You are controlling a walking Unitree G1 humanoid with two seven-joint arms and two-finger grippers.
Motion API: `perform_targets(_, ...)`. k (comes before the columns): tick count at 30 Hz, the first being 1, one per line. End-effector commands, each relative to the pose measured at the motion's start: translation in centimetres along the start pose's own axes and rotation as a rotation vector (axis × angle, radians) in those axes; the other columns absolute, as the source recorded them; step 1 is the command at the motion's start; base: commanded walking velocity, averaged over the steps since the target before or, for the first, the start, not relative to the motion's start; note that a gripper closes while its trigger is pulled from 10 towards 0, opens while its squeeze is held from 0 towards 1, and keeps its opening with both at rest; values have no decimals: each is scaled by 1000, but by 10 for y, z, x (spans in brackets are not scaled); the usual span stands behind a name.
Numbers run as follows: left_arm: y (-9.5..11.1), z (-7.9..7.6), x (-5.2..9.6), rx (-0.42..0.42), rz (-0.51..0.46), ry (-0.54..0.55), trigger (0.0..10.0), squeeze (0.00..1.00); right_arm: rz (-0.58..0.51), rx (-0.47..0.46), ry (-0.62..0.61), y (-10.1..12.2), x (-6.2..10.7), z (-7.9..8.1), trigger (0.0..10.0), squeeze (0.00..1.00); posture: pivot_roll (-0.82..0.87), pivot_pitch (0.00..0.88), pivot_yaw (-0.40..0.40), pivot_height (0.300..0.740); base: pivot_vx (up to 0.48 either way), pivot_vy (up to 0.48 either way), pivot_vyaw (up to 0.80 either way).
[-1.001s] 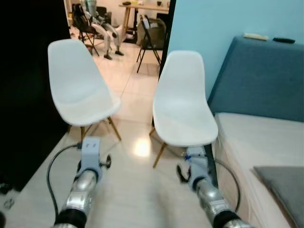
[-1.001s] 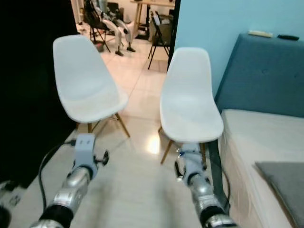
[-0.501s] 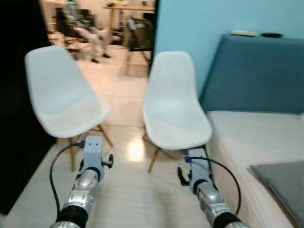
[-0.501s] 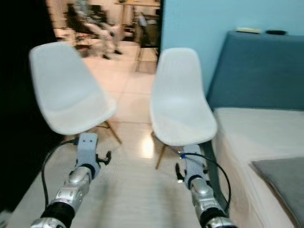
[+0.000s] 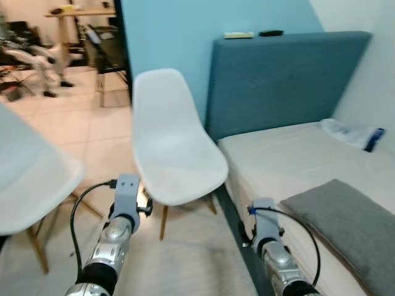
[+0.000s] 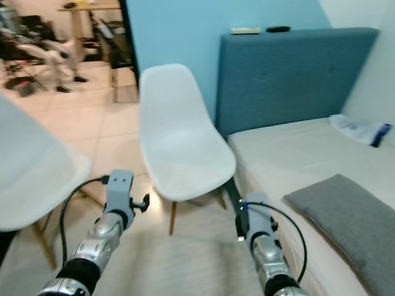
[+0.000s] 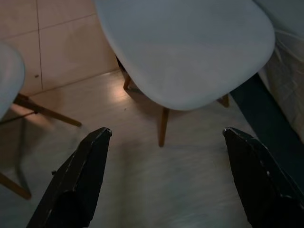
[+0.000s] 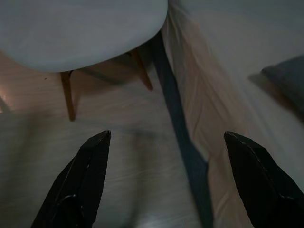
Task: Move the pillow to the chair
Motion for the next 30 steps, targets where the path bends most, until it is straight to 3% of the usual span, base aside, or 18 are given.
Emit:
perform_targets(1,-6,-1,1,-13,22,-5,10000,0,25,-5,-12,-5,0,-6,10000,0,64,29,36,740,281,0,0)
perform_targets(10,-6,-6,0,-12,26,-14,10000,0,21,-14,-21,-4,0,-8,10000,0,60,30,31,740,279,0,-61)
perform_targets(30,-5,-7,-2,-14,34,-24,10000,0,26,-35,-45,-8,2,-14,10000,0,41,33,53,740,279,0,-800)
Point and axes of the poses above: a point about 5 cm out from each wrist's last joint towards the gripper, its own x axis pointing back from the gripper into the wrist, its own y axis along the axis of the wrist's last joint, z = x × y, the point moved 4 cm from there along -x, pointing out of the wrist towards the gripper, and after that the axes turned 14 degrees about x, right-handed, at the moved point
